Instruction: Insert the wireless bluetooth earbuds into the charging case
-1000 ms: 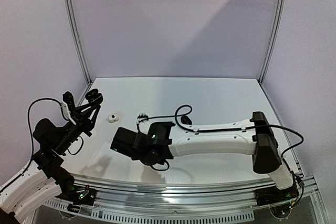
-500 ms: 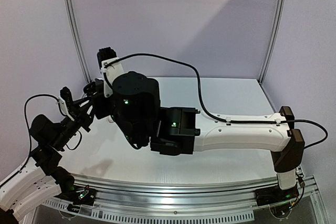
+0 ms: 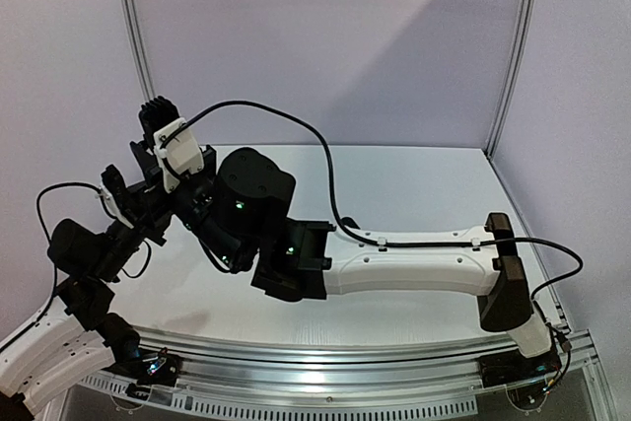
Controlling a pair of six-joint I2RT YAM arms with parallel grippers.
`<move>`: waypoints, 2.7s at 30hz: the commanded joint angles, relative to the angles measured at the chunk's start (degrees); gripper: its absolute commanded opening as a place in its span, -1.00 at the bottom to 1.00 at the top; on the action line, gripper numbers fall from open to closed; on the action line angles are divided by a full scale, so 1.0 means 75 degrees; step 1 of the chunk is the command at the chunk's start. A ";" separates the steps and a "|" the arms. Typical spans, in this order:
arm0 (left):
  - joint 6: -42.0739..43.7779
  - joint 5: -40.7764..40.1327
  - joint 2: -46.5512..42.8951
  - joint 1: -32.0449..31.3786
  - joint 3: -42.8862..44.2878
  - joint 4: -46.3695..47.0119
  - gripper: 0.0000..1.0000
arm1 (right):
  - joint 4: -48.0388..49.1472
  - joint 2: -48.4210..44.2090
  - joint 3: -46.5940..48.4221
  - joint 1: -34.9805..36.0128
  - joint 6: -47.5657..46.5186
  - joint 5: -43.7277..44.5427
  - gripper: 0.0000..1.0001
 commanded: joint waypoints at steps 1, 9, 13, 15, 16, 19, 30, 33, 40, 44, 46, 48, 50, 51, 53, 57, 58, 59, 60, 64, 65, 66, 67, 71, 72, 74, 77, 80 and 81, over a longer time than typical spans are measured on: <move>-0.0177 0.0123 -0.0154 -0.0130 0.0011 0.0307 -1.00 | 0.0405 0.0268 0.0172 -0.0139 0.0021 -0.0414 -1.00; -0.0208 0.0342 -0.0176 -0.0142 -0.0003 0.0291 -1.00 | 0.0349 0.0420 -0.0007 -0.0304 -0.0052 -0.0215 -1.00; -0.0175 0.0287 -0.0115 -0.0142 -0.0010 0.0354 -1.00 | 0.0334 0.0485 -0.0028 -0.0368 -0.0090 -0.0186 -1.00; -0.0122 0.0260 -0.0089 -0.0142 -0.0019 0.0376 -1.00 | 0.0335 0.0495 -0.0061 -0.0373 -0.0085 -0.0157 -1.00; -0.0120 0.0265 -0.0071 -0.0142 -0.0020 0.0383 -1.00 | 0.0319 0.0512 -0.0064 -0.0382 -0.0062 -0.0172 -1.00; -0.0113 0.0303 -0.0019 -0.0159 -0.0027 0.0441 -1.00 | 0.0306 0.0593 -0.0016 -0.0419 0.0073 -0.0275 -1.00; -0.0116 0.0311 0.0018 -0.0181 -0.0043 0.0472 -1.00 | 0.0175 0.0776 0.0006 -0.0441 0.0240 -0.0290 -1.00; -0.0122 0.0304 0.0030 -0.0177 -0.0044 0.0482 -1.00 | 0.0155 0.0776 -0.0003 -0.0452 0.0248 -0.0262 -1.00; -0.0114 0.0248 0.0024 -0.0188 -0.0044 0.0483 -1.00 | 0.0174 0.0788 -0.0070 -0.0463 0.0261 -0.0143 -1.00; -0.0132 0.0210 0.0021 -0.0188 -0.0044 0.0483 -1.00 | 0.0241 0.0733 -0.0200 -0.0466 0.0238 -0.0075 -1.00; -0.0145 0.0168 0.0018 -0.0188 -0.0044 0.0496 -1.00 | 0.0214 0.0719 -0.0249 -0.0464 0.0254 -0.0056 -1.00; -0.0149 0.0109 0.0018 -0.0188 -0.0044 0.0505 -1.00 | 0.0201 0.0707 -0.0294 -0.0472 0.0261 -0.0034 -1.00; -0.0160 0.0068 0.0007 -0.0188 -0.0054 0.0517 -1.00 | 0.0214 0.0686 -0.0347 -0.0471 0.0277 0.0009 -1.00; -0.0160 0.0050 0.0007 -0.0188 -0.0056 0.0518 -1.00 | 0.0233 0.0683 -0.0381 -0.0464 0.0282 0.0028 -1.00; -0.0162 0.0026 0.0007 -0.0188 -0.0056 0.0509 -1.00 | 0.0354 0.0639 -0.0490 -0.0466 0.0273 0.0077 -1.00; -0.0172 0.0019 0.0013 -0.0188 -0.0059 0.0506 -1.00 | 0.0483 0.0511 -0.0615 -0.0462 0.0206 0.0182 -1.00; -0.0172 0.0025 0.0007 -0.0188 -0.0056 0.0510 -1.00 | 0.0487 0.0499 -0.0621 -0.0462 0.0184 0.0203 -1.00; -0.0166 0.0027 0.0007 -0.0188 -0.0059 0.0519 -1.00 | 0.0506 0.0495 -0.0621 -0.0467 0.0172 0.0207 -1.00; -0.0166 0.0039 0.0009 -0.0188 -0.0056 0.0511 -1.00 | 0.0519 0.0495 -0.0616 -0.0467 0.0152 0.0217 -1.00; -0.0166 0.0065 0.0018 -0.0188 -0.0063 0.0507 -1.00 | 0.0602 0.0541 -0.0587 -0.0464 0.0122 0.0391 -1.00; -0.0171 0.0082 0.0021 -0.0188 -0.0067 0.0507 -1.00 | 0.0648 0.0542 -0.0580 -0.0458 0.0121 0.0399 -1.00; -0.0171 0.0092 0.0019 -0.0188 -0.0062 0.0498 -1.00 | 0.0686 0.0542 -0.0560 -0.0470 0.0115 0.0369 -1.00; -0.0168 0.0100 0.0024 -0.0188 -0.0061 0.0489 -1.00 | 0.0697 0.0536 -0.0513 -0.0465 0.0104 0.0322 -1.00; -0.0184 0.0158 0.0042 -0.0188 -0.0063 0.0483 -1.00 | 0.0530 0.0617 -0.0073 -0.0469 -0.0083 0.0115 -1.00; -0.0195 0.0160 0.0052 -0.0188 -0.0058 0.0483 -1.00 | 0.0567 0.0631 -0.0047 -0.0465 -0.0145 0.0095 -1.00; -0.0195 0.0157 0.0053 -0.0188 -0.0056 0.0472 -1.00 | 0.0624 0.0620 -0.0026 -0.0455 -0.0241 0.0100 -1.00; -0.0191 0.0169 0.0053 -0.0188 -0.0065 0.0472 -1.00 | 0.0678 0.0600 -0.0030 -0.0460 -0.0266 0.0096 -1.00; -0.0175 0.0175 0.0053 -0.0188 -0.0067 0.0477 -1.00 | 0.0652 0.0611 -0.0008 -0.0461 -0.0204 0.0039 -1.00; -0.0175 0.0172 0.0053 -0.0188 -0.0068 0.0481 -1.00 | 0.0600 0.0618 -0.0005 -0.0462 -0.0192 0.0058 -1.00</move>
